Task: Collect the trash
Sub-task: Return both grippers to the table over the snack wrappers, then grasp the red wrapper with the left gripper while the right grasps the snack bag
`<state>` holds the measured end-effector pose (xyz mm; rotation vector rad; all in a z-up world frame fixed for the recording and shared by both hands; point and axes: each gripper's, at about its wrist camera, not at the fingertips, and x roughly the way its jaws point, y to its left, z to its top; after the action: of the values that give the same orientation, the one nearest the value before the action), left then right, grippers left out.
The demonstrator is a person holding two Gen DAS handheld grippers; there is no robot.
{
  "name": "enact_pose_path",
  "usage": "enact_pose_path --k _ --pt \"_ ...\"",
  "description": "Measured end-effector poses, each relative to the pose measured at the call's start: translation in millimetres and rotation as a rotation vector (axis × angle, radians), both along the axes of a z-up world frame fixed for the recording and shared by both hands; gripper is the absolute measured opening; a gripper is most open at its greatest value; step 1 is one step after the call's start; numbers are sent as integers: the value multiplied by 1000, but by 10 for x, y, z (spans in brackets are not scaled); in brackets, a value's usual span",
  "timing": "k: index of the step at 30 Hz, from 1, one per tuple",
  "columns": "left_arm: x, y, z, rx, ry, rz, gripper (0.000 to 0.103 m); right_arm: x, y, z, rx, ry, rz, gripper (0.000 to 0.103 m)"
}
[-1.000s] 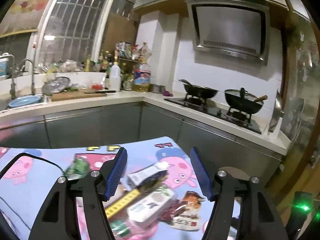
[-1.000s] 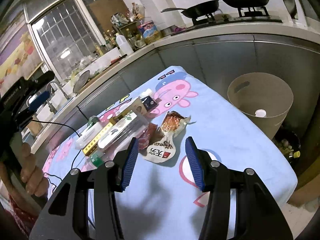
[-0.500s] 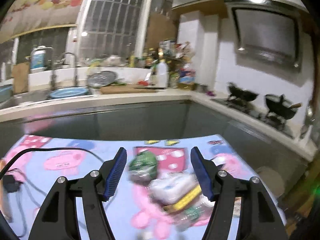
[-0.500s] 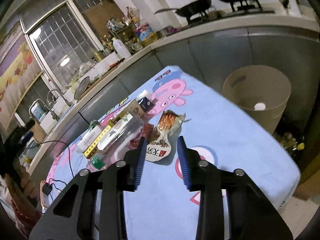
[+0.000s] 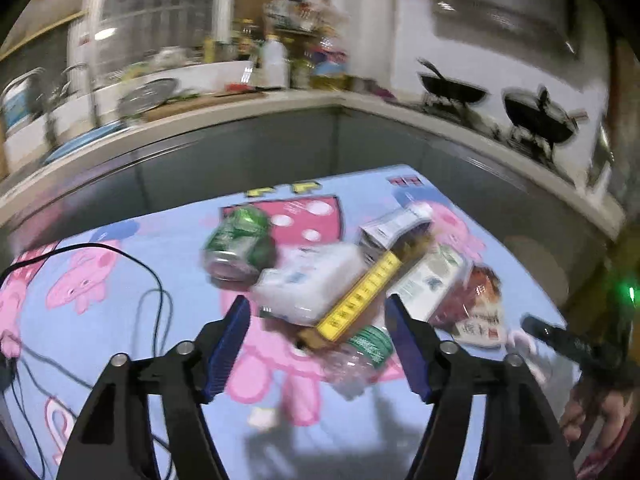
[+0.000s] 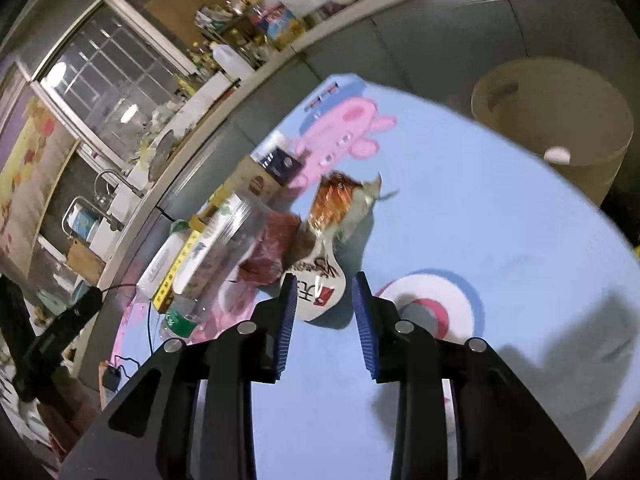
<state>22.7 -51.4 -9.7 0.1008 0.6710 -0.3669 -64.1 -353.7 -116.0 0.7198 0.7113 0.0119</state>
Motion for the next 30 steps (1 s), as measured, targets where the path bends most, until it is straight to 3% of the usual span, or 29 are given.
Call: enact_pose_path --k 6,13,20,22,25,30 --pt "84 -383 -214 84 34 -95 72 211 22 -146 47 20 25 31" --pt "148 -916 -315 140 19 -210 73 281 81 -123 26 2 26 31" --pt "77 -1470 -488 183 45 -356 60 368 -52 -245 75 23 15 31" --pt "76 -1574 -528 203 28 -367 57 379 -34 -253 75 16 41 5" --pt "102 -1702 -577 233 28 -381 57 287 -58 -204 61 -13 20 3" --pt "140 -1798 -624 237 65 -393 57 -16 -163 5 -80 -71 -67 3"
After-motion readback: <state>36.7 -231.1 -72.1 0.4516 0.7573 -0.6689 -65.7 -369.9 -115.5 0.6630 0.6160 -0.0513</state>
